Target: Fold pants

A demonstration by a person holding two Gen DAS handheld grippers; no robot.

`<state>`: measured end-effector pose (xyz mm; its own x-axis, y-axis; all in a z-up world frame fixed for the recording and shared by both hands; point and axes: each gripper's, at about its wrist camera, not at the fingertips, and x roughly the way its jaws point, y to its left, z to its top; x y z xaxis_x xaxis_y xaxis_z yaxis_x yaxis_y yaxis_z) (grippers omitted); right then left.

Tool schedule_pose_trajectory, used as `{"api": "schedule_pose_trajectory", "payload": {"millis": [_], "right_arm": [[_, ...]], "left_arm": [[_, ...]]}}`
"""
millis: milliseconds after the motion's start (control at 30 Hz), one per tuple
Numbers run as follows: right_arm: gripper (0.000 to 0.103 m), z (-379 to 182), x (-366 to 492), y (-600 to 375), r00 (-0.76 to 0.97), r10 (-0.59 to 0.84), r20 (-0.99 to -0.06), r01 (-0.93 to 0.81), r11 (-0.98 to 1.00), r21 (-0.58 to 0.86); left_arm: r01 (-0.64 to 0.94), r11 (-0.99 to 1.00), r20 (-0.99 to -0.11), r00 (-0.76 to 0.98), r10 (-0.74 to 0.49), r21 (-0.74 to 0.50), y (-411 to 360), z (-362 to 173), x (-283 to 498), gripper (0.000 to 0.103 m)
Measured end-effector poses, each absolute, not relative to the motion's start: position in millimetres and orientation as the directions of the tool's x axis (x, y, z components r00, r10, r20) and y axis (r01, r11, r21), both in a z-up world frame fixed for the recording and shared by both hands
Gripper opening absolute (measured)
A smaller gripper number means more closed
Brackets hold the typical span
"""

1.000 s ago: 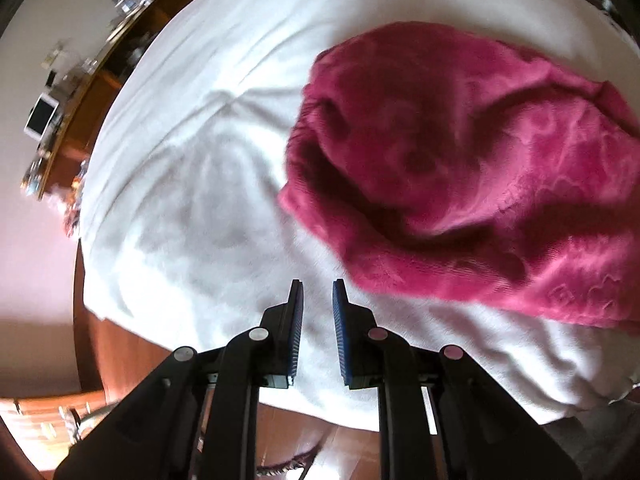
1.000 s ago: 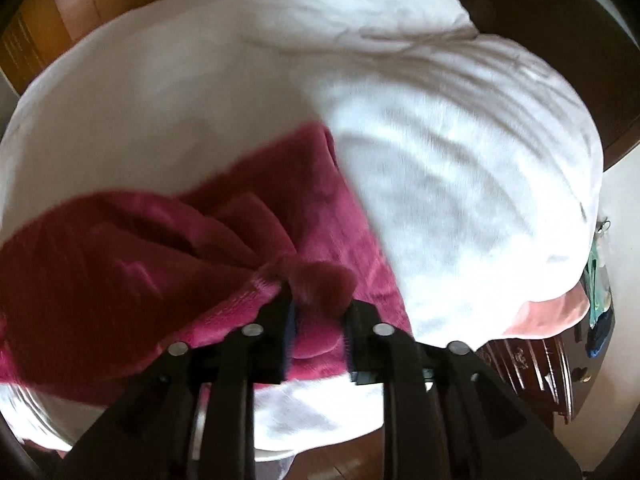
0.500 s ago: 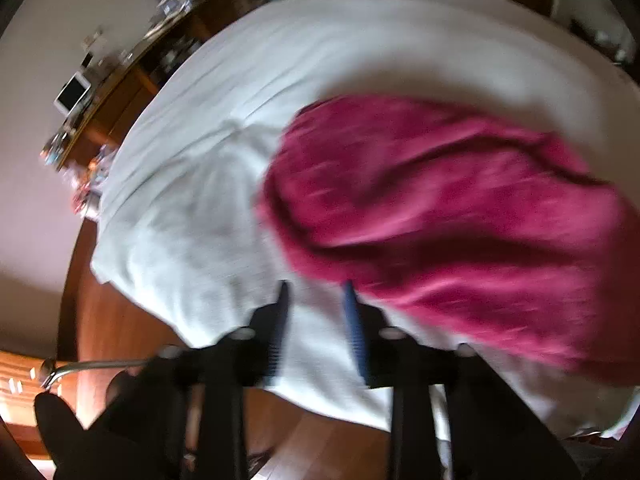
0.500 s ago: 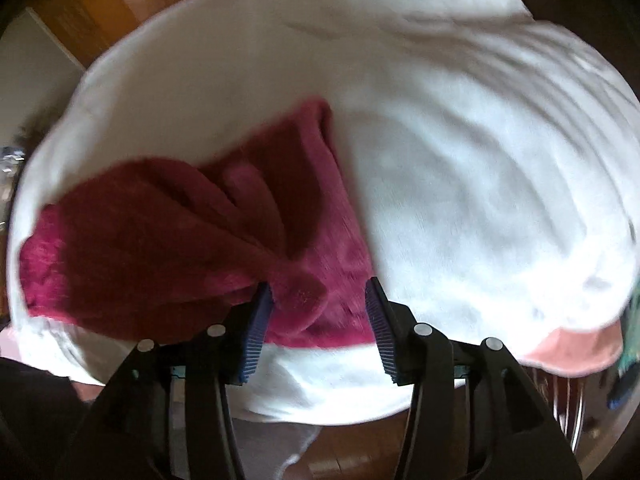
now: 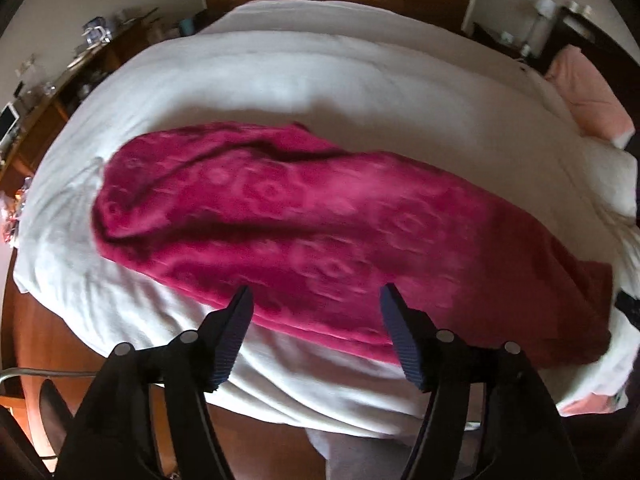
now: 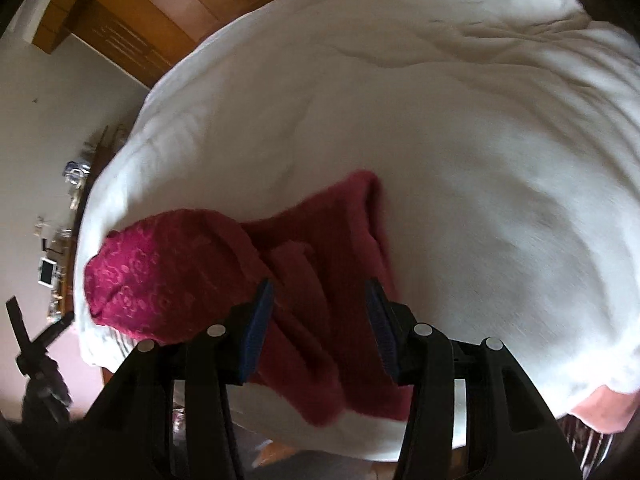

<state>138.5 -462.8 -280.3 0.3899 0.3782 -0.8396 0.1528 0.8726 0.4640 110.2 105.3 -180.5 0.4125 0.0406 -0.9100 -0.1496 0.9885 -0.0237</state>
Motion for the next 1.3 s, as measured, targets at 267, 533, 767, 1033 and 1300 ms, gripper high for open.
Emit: {"api": "schedule_pose_trajectory", "payload": {"millis": [267, 533, 767, 1033, 1300], "right_arm": [[0.047, -314, 186, -448, 0.296, 0.397, -0.869, 0.160, 0.876, 0.455], [0.016, -310, 185, -438, 0.271, 0.340, -0.900, 0.117, 0.917, 0.382], [0.015, -250, 180, -449, 0.364, 0.352, -0.863, 0.034, 0.920, 0.390], [0.011, -243, 201, -469, 0.295, 0.432, -0.852, -0.108, 0.901, 0.420], [0.009, -258, 221, -468, 0.244, 0.443, -0.863, -0.218, 0.892, 0.396]], "left_arm": [[-0.142, 0.987, -0.925, 0.381, -0.019, -0.079, 67, -179, 100, 0.066], [-0.084, 0.972, -0.920, 0.349, -0.179, -0.220, 26, -193, 103, 0.069], [-0.042, 0.929, -0.893, 0.297, -0.339, -0.367, -44, -210, 87, 0.070], [-0.126, 0.837, -0.817, 0.335, -0.469, -0.533, -161, -253, 62, 0.081], [-0.334, 0.632, -0.712, 0.401, -0.577, -0.700, -230, -300, 72, 0.081]]}}
